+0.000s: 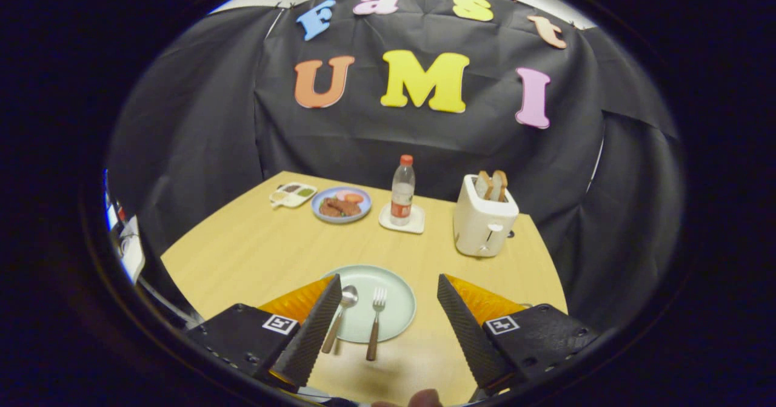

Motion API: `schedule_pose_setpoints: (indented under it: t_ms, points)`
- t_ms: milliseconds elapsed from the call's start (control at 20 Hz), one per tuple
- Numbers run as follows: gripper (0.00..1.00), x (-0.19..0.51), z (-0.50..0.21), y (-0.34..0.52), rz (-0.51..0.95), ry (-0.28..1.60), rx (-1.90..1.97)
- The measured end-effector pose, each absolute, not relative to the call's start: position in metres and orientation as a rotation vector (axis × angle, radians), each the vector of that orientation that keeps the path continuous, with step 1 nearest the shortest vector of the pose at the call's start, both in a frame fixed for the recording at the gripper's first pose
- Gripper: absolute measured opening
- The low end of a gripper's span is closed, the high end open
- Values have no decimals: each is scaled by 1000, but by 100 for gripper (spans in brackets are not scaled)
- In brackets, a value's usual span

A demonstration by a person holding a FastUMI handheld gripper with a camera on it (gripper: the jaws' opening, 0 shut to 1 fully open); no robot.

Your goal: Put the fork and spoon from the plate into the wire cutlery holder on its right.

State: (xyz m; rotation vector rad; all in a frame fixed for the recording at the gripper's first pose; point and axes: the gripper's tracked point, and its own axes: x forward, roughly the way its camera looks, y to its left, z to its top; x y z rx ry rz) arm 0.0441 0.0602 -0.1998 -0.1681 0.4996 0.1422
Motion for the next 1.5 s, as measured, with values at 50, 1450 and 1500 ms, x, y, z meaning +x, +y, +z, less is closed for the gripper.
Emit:
schedule_pose_setpoints:
  t_ms: [50, 1450, 1500]
  points:
    - [96, 50, -214, 61, 144, 517, -173]
    - [1, 79, -340, 58, 99, 1005, -88]
    - [1, 78, -328, 58, 103, 1017, -75]
